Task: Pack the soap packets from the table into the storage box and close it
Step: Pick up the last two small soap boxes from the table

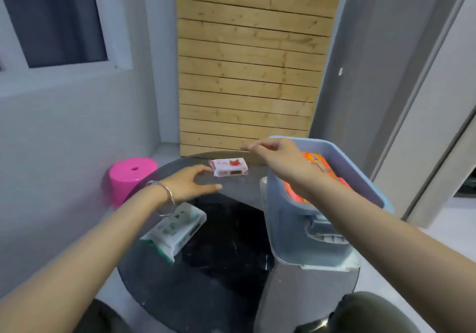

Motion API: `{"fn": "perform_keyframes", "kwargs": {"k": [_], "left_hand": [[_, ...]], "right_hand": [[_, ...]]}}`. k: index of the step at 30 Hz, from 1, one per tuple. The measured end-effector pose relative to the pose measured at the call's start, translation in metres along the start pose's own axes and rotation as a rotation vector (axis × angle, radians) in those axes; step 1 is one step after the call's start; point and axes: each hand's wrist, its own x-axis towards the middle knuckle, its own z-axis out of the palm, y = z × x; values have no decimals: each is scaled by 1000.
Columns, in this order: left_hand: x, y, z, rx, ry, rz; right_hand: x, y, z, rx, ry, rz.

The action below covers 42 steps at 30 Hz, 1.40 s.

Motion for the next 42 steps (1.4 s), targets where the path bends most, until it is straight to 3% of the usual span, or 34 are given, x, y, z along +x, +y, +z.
{"fn": "perform_keyframes", "kwargs": {"k": [3,6,11,21,29,42], "left_hand": [[-17,-37,8,185,-160,-188],[-26,-63,26,230,-165,-268],[-16,-81,40,128,95,-247],[36,-108,34,-72,287,-173],[86,-125,31,-30,277,-184],[119,-138,32,-24,207,-151]], "right_hand": [[8,7,50,44,-63,69],[21,24,95,64,-68,152],[34,59,114,112,48,322],[66,121,136,-56,295,364],[122,150,152,-237,414,265],[174,161,158,-272,437,388]]}}
